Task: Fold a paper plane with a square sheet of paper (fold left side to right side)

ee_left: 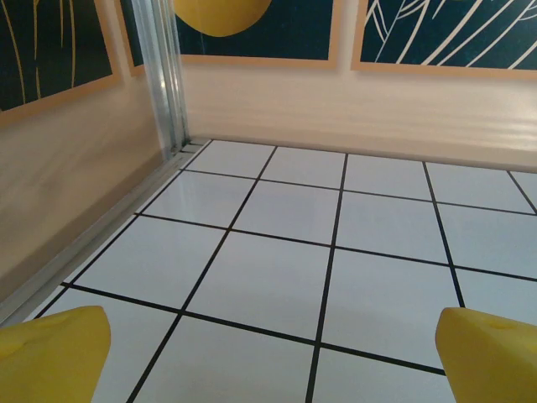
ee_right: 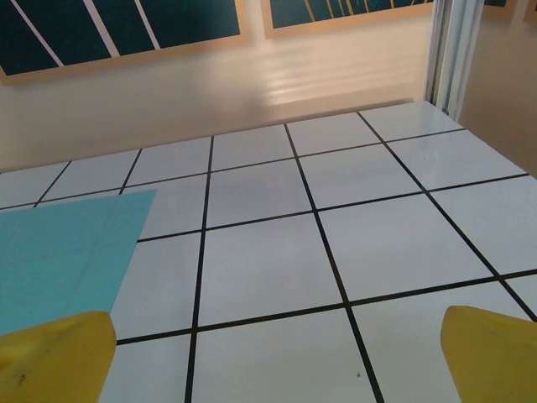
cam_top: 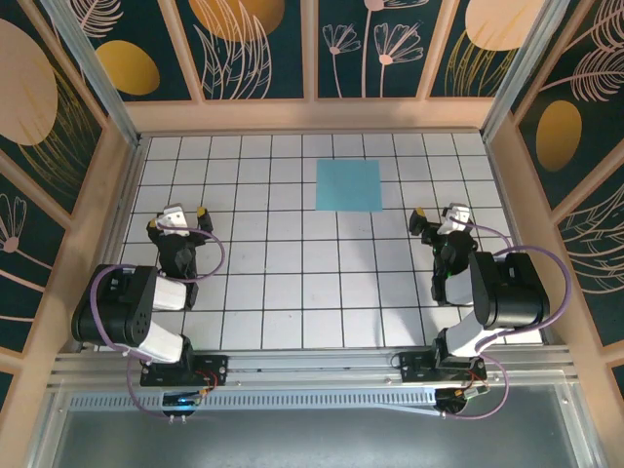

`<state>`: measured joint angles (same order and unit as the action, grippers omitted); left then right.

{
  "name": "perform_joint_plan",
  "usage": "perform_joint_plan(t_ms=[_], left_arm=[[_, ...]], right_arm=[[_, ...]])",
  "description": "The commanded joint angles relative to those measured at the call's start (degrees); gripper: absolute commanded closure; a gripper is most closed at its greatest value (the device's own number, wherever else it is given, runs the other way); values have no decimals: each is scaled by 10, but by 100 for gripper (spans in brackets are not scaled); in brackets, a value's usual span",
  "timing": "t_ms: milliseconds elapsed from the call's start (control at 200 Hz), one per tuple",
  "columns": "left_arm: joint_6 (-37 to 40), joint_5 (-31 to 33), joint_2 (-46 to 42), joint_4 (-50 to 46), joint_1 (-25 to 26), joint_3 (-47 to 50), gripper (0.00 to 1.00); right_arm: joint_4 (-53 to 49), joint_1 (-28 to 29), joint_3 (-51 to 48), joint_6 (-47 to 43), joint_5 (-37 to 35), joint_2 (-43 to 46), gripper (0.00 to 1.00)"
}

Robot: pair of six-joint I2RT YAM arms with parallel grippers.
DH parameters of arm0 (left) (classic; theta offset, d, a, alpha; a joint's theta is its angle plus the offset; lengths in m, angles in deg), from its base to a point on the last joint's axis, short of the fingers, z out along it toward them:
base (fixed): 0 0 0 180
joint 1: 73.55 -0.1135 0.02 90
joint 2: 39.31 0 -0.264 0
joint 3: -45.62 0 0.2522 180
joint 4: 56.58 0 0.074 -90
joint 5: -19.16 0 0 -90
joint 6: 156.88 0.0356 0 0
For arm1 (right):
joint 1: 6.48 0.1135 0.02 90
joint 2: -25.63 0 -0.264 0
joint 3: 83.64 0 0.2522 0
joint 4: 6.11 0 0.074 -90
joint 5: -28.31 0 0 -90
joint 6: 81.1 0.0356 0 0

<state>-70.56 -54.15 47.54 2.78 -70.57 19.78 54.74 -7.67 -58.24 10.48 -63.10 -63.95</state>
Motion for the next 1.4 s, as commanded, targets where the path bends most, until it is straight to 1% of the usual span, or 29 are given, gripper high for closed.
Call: perform_joint_plan(t_ms=[0, 916, 936, 1001, 1116, 1171, 1236, 1311, 1396], left_arm=[[-10, -8, 3, 20, -3, -5, 1], [-11, -9, 3, 19, -3, -5, 1], [-10, -9, 3, 19, -3, -5, 1], [-11, -9, 3, 20, -4, -5, 1], [-11, -4, -2, 24, -3, -3, 1], [-12, -3, -30, -13, -3, -12, 1], [-7, -7, -74, -111, -4, -43, 1], [-7, -21, -120, -197, -3, -73, 1], [-40, -42, -168, -257, -3, -94, 1]], right_arm=[[15, -4, 9, -6, 2, -1, 1], [15, -5, 9, -5, 2, -1, 1], [15, -6, 9, -5, 17, -1, 1], [17, -11, 8, -2, 24, 0, 1], [-16, -17, 12, 13, 7, 34, 1], [-43, -18, 12, 15, 7, 64, 1], [-92, -18, 17, 18, -11, 105, 1], [-175, -18, 35, 37, -13, 155, 1], [-301, -18, 75, 76, 1, 202, 1]])
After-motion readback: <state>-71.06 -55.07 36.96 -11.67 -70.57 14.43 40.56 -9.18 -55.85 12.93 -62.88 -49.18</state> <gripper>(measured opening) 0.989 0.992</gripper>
